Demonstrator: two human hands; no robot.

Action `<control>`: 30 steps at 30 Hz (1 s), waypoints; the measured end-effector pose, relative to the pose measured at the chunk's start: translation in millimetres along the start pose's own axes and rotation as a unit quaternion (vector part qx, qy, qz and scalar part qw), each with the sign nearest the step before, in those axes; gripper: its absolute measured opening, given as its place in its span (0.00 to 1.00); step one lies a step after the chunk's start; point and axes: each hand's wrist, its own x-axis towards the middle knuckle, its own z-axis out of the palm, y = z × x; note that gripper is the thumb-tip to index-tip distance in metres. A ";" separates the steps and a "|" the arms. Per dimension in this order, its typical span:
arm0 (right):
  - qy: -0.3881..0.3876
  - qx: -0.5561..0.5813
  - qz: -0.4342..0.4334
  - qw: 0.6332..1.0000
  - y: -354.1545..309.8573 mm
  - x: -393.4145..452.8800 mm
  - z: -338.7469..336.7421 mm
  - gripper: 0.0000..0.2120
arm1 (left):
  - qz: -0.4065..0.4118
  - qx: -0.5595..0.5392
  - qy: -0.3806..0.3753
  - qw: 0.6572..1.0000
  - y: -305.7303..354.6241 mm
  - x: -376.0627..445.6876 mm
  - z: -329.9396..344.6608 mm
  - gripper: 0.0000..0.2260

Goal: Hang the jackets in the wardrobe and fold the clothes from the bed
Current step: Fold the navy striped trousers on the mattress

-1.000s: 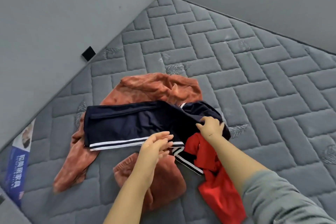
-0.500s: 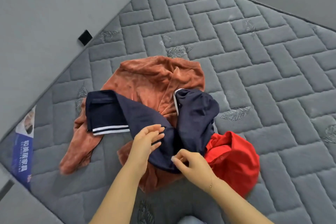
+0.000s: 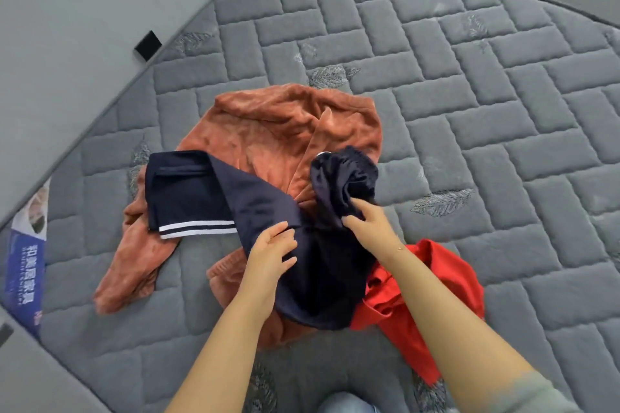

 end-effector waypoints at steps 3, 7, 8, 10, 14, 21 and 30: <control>-0.150 -0.071 -0.115 0.979 -7.9 -68.3 3.8 0.20 | -0.040 -0.059 -0.011 0.997 14.1 -7.1 -15.5 0.26; -0.250 -0.119 -0.165 0.947 -12.8 -144.6 19.8 0.19 | -0.172 -0.107 -0.010 0.979 12.0 -24.5 -28.8 0.37; -0.257 -0.123 -0.161 0.945 -15.8 -157.6 24.8 0.19 | -0.177 -0.098 0.010 0.979 6.5 -32.2 -32.2 0.32; -0.250 -0.125 -0.140 0.950 -24.3 -179.9 32.9 0.18 | -0.143 -0.079 0.044 0.986 -3.7 -48.0 -42.2 0.23; -0.061 -0.021 -0.127 0.990 -52.3 -219.7 47.1 0.08 | -0.023 -0.114 -0.055 0.992 3.2 -101.3 -76.3 0.20; 0.040 -0.020 -0.281 0.959 -106.7 -325.9 94.6 0.39 | 0.077 -0.136 -0.250 0.956 24.9 -239.5 -154.7 0.16; 0.040 -0.233 -0.364 0.901 -160.5 -435.5 101.4 0.22 | 0.161 -0.047 -0.286 0.943 50.1 -360.5 -217.7 0.16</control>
